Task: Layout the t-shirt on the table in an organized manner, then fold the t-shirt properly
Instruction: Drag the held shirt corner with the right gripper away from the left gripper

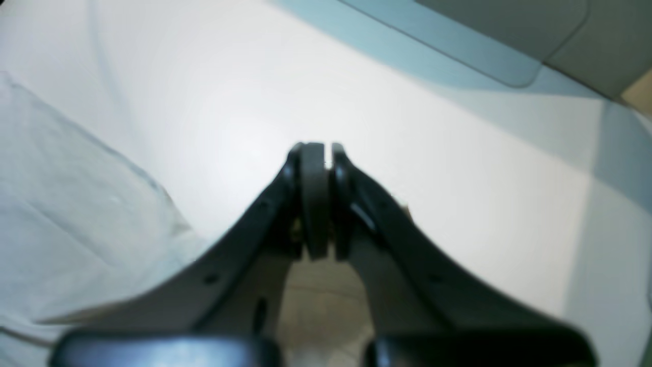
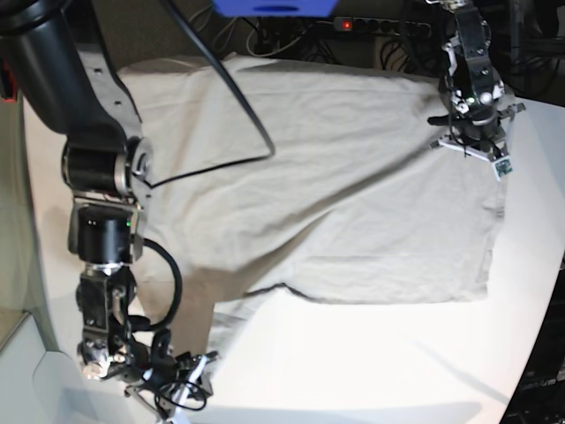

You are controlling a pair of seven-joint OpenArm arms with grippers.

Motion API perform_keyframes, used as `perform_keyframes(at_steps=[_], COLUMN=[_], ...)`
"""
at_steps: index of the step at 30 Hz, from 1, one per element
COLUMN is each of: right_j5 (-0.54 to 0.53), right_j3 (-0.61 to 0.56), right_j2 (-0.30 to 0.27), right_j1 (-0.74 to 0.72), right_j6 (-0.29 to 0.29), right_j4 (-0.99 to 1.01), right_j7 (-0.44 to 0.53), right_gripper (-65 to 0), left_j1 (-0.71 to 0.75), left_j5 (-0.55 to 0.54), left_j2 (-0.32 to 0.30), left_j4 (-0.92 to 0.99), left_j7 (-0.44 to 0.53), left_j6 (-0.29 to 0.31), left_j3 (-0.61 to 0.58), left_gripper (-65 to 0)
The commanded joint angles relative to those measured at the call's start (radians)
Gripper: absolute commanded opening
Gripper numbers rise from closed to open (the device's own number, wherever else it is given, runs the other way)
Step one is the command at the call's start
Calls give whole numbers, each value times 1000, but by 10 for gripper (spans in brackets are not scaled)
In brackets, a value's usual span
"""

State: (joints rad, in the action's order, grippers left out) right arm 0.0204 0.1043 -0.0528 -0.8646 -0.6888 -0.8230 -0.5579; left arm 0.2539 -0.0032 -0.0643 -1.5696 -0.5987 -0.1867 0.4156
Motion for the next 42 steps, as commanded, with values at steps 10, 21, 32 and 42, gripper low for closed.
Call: perform_keyframes(at_steps=[10,21,32,42], right_j5=[-14,-14,-14,-14], right_j3=[2,7,8,1], right_j2=[-5,-38,-42,-68], right_j1=[-61,152,284,382], right_j6=[-9,-9,-9,-9], right_j4=[67,61,61,60], right_j7=[126,124,131,121], right_gripper=[-369,-442,-647,-647], left_j1=[-3,-8,-14,-32], left_j5=[9,9,9,4], left_j2=[-9,-9,-25,-19], left_j4=[-25,-24,-27,-174], left_j7=[20,20,20,9], left_j6=[-7,-7,-7,-7], left_j3=[4,4,4,36], left_gripper=[-636,-636,-636,-636])
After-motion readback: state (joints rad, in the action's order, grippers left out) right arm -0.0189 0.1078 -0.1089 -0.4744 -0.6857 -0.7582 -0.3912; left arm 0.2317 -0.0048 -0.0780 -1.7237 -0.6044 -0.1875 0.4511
